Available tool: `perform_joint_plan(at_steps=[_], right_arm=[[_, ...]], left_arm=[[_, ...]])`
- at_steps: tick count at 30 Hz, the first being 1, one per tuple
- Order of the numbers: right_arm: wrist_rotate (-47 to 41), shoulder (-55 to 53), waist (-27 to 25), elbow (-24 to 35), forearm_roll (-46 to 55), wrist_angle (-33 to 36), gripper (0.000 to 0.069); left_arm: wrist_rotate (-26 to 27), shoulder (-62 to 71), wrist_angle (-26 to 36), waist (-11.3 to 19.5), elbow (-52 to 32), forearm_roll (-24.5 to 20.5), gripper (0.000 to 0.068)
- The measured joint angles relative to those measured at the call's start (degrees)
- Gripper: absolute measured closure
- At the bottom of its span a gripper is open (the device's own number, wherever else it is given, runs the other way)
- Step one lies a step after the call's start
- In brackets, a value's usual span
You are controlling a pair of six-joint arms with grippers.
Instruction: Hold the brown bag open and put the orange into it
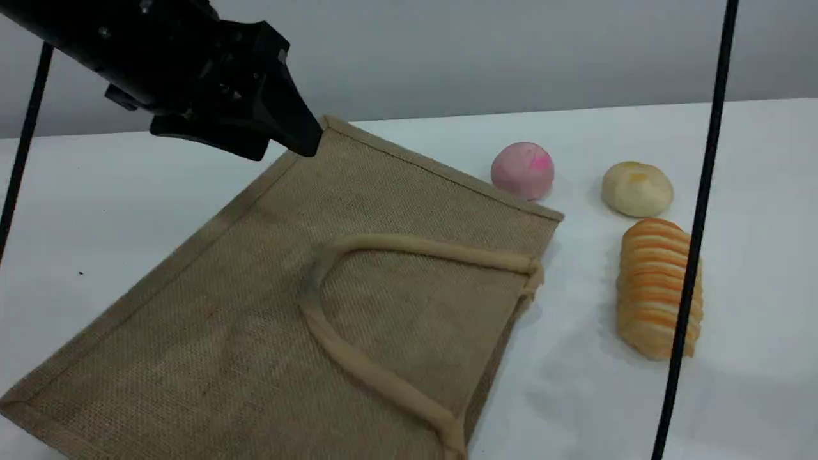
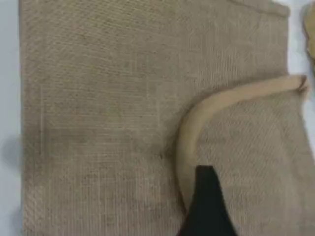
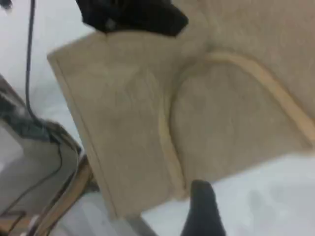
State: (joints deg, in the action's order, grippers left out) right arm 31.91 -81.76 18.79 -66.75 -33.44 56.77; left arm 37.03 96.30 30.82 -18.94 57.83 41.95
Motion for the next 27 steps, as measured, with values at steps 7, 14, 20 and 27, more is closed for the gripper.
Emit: perform_joint_plan(at_steps=[7, 14, 20, 27], right_arm=[[-5.76, 4.37, 0.0, 0.06, 5.66, 6.88, 0.0253], [-10.9, 11.16, 0.0, 0.06, 8.51, 13.01, 0.0254], [-15.17, 18.4, 0.0, 0.21, 10.44, 13.32, 0.0255], [-19.97, 31.68, 0.0, 8.46, 12.98, 13.37, 0.0255]], left_arm=[[-1.98, -4.81, 10.73, 0.0, 0.05, -1.79, 0.0195], [-4.95, -11.73, 20.57, 0.0, 0.05, -1.67, 0.0195], [-7.52, -19.72, 27.14, -0.05, -0.06, -1.76, 0.0194], [-14.12, -32.14, 33.49, -0.05, -0.16, -6.52, 0.0194]])
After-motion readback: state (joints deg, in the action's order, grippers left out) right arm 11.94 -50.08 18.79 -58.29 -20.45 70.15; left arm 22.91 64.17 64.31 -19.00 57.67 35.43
